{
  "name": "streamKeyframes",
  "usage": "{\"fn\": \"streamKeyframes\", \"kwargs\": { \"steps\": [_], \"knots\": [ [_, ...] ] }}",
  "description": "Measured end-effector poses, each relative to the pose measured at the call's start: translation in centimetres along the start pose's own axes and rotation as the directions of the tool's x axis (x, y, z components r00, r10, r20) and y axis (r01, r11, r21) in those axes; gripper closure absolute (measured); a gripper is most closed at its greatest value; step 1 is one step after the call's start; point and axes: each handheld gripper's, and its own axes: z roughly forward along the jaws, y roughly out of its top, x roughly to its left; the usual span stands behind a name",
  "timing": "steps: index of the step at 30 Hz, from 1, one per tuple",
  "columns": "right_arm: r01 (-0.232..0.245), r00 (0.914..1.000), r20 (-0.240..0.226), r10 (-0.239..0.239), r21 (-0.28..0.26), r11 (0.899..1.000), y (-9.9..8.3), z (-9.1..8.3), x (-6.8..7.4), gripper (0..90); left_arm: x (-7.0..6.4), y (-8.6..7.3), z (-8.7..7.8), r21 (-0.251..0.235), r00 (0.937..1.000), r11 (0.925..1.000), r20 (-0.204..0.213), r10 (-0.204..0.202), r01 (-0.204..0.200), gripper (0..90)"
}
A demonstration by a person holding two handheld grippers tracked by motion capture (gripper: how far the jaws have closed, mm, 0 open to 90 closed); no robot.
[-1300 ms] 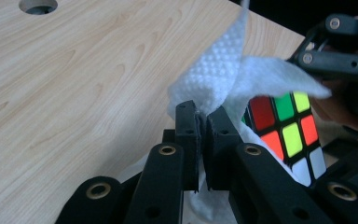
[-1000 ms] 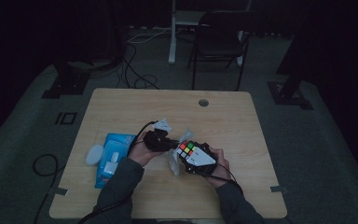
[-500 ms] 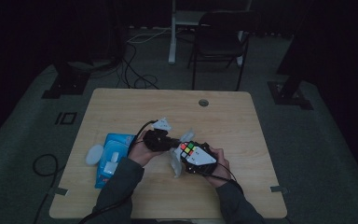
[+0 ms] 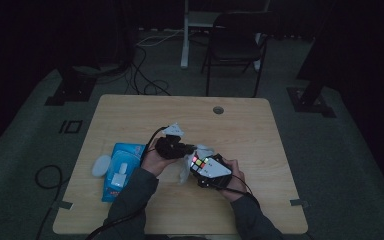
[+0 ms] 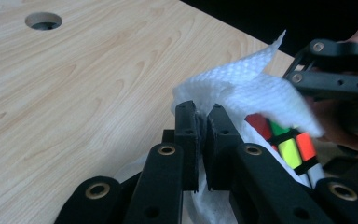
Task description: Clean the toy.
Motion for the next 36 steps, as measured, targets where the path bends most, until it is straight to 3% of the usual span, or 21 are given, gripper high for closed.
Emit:
{"fn": "streamKeyframes", "kwargs": {
  "steps": [5, 10, 17, 27, 36],
  "knots": [
    [-0.039, 0.999, -0.021, 0.038, -0.018, 0.999, 0.1, -0.2, -0.4, 33.8, 0.2, -0.5, 0.4, 0.006, 0.9998, 0.9998, -0.009, -0.017, 0.017, 86.0],
    [-0.112, 0.9926, -0.051, 0.111, -0.033, 0.993, -0.1, -0.4, -1.1, 33.8, 0.3, -0.7, 0.6, 0.008, 0.9996, 0.9996, -0.009, -0.026, 0.026, 85.9],
    [-0.144, 0.9882, -0.059, 0.142, -0.042, 0.989, -0.1, -0.6, -1.4, 33.8, 0.4, -1.2, 0.8, 0.035, 0.9996, 0.9991, -0.015, -0.022, 0.023, 86.0],
    [-0.22, 0.9739, -0.071, 0.216, -0.056, 0.974, -0.4, -0.7, -2.2, 33.8, 0.4, -2.1, 0.9, 0.039, 0.9991, 0.9984, -0.012, -0.041, 0.041, 86.1],
    [-0.239, 0.9697, -0.066, 0.235, -0.056, 0.969, -0.4, -0.7, -2.4, 33.8, 0.5, -2.9, 1.1, 0.042, 0.9985, 0.9976, -0.013, -0.054, 0.054, 86.1]
  ]
}}
